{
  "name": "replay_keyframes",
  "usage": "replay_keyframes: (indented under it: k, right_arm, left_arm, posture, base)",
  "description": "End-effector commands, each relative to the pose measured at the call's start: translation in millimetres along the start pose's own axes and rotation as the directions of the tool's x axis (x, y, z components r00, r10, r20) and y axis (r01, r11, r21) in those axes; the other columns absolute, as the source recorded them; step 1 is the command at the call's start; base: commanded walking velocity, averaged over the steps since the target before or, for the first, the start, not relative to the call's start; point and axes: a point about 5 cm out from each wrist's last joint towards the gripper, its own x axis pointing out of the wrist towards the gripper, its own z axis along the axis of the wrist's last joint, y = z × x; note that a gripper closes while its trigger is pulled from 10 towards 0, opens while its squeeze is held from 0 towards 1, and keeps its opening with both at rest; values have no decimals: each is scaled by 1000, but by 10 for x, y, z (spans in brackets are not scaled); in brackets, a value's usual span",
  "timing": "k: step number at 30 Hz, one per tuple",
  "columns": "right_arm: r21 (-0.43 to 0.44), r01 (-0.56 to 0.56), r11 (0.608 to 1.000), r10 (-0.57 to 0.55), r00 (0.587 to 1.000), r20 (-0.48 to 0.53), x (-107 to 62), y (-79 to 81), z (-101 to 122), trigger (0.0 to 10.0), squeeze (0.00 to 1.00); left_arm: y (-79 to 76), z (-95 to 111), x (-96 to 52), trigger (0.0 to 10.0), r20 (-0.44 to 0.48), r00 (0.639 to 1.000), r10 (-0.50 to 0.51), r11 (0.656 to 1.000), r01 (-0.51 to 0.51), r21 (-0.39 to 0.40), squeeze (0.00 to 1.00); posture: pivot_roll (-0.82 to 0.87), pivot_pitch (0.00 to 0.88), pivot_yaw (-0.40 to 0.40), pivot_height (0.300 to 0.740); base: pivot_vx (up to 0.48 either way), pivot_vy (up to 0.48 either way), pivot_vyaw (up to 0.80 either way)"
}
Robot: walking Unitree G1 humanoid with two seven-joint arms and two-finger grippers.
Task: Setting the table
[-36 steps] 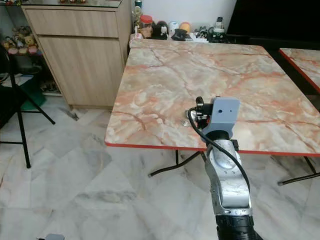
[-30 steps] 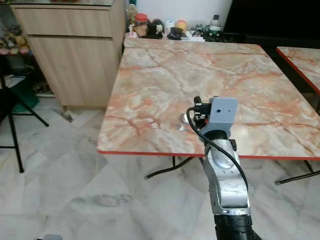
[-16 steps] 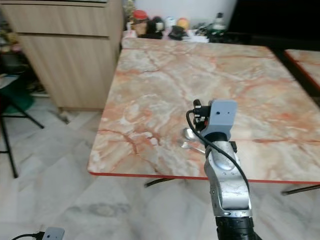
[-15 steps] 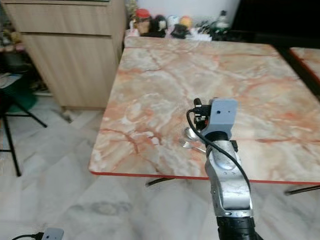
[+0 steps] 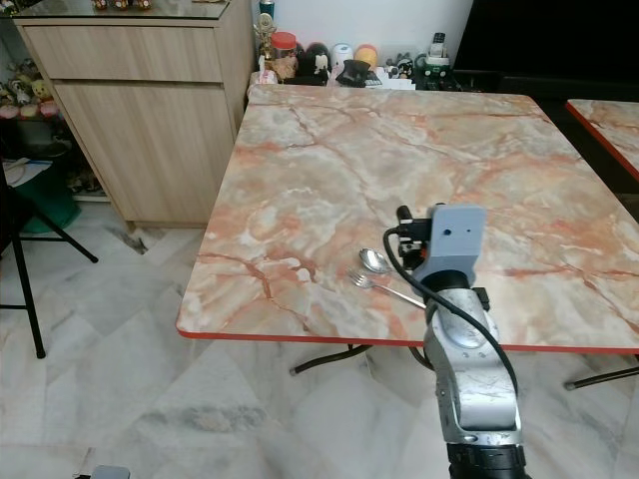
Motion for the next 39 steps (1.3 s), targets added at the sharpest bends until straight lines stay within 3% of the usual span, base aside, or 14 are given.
replay_keyframes:
  k: [1, 14, 30, 33, 34, 35, 38, 39]
  right_arm:
    - [11, -13, 1000, 13, 999, 30, 2, 31, 62, 10000, 0]
    - [14, 6, 1000, -7, 999, 42, 11, 7, 75, 10000, 0]
    - [-30, 35, 999, -34, 999, 29, -12, -146, 67, 10000, 0]
    - [-82, -10, 997, 10, 1000, -7, -25, -238, 62, 10000, 0]
    - [-100, -121, 988, 118, 992, -39, -56, -292, 60, 10000, 0]
    - [-98, -160, 982, 156, 987, -49, -67, -305, 60, 10000, 0]
    - [-132, -319, 938, 305, 945, -120, -138, -335, 24, 10000, 0]
    - [-117, -389, 914, 364, 912, -187, -176, -387, -27, 10000, 0]
  left_arm:
    - [7, -90, -22, 10000, -32, 999, 1, 1000, 0, 6, 0]
    - [7, -82, -19, 10000, -30, 1000, 2, 1000, -2, 7, 0]
    - [-7, -88, -20, 10000, -33, 999, 0, 1000, 0, 11, 0]
    - [-9, -103, -24, 10000, -39, 999, -1, 1000, 1, 11, 0]
    - [-8, -114, -27, 10000, -43, 999, -1, 1000, 1, 11, 0]
    - [-8, -115, -27, 10000, -43, 999, -1, 1000, 1, 11, 0]
    - [-12, -118, -27, 10000, -46, 999, -1, 1000, 2, 11, 0]
    - [-17, -119, -26, 10000, -47, 999, -4, 1000, 5, 13, 0]
  posture:
    - [15, 173, -26, 740]
    - [17, 161, -25, 740]
    - [9, 166, -30, 740]
    - [6, 170, -31, 740]
    - [2, 171, -32, 740]
    - [0, 174, -33, 740]
    - [-2, 175, -33, 740]
    - [-4, 175, -34, 740]
  base:
    - [285, 0, 0]
    - [284, 0, 0]
    - [0, 0, 0]
    - [0, 0, 0]
    - [0, 0, 0]
    - [0, 0, 0]
    - [0, 0, 0]
    - [0, 0, 0]
